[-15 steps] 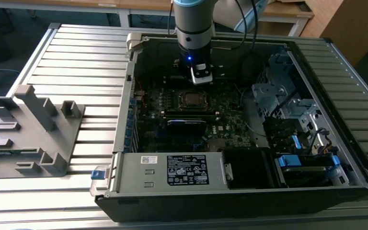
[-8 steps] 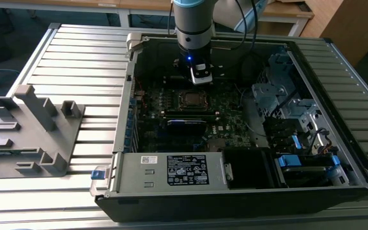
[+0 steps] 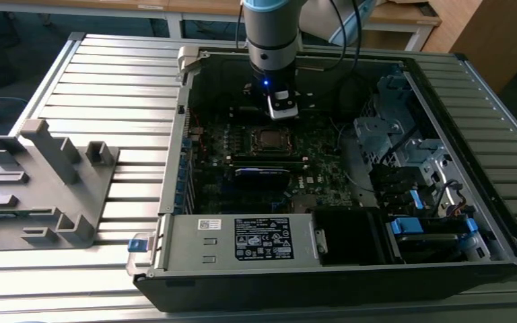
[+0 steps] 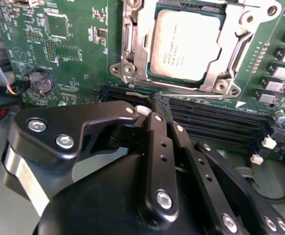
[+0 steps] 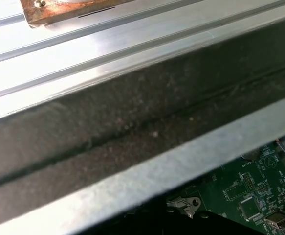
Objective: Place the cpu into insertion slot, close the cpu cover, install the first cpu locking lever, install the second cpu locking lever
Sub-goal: 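Install the first cpu locking lever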
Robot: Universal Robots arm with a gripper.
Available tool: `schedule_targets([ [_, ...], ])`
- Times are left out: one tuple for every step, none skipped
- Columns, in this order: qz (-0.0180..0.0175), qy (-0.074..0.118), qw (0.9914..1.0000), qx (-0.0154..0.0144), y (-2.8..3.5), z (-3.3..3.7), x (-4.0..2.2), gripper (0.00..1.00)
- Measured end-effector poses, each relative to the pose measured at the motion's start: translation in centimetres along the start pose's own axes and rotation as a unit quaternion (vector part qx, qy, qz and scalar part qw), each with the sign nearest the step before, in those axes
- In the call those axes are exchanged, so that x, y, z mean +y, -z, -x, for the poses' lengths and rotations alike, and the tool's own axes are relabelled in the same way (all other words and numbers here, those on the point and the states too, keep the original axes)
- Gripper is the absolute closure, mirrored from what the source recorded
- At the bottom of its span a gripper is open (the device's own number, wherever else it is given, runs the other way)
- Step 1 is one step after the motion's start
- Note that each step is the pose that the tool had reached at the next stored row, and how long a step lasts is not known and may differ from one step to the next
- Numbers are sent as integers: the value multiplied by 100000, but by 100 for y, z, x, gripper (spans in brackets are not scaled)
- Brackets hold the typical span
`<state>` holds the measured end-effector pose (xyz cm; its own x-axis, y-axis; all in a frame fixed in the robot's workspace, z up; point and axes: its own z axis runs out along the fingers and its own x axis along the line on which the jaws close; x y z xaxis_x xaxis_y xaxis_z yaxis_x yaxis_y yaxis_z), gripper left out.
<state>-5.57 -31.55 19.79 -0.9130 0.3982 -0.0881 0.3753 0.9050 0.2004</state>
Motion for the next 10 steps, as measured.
schedule_targets([
  [-10, -1, 100000, -3, -5, -1, -1, 89],
  [-17, 1, 100000, -2, -11, -1, -2, 89],
  [-15, -2, 100000, -3, -18, -2, -4, 89],
  [-9, -1, 100000, -4, -25, -2, -5, 89],
  [-28, 5, 100000, -16, -30, -3, -6, 89],
  [-83, 11, 100000, -33, -32, -3, -6, 89],
  [-158, 22, 100000, -59, -32, -3, -7, 89],
  [-167, 25, 100000, -63, -32, -3, -7, 89],
  [-174, 28, 100000, -67, -32, -3, -7, 89],
  [-175, 29, 100000, -71, -32, -3, -7, 89],
])
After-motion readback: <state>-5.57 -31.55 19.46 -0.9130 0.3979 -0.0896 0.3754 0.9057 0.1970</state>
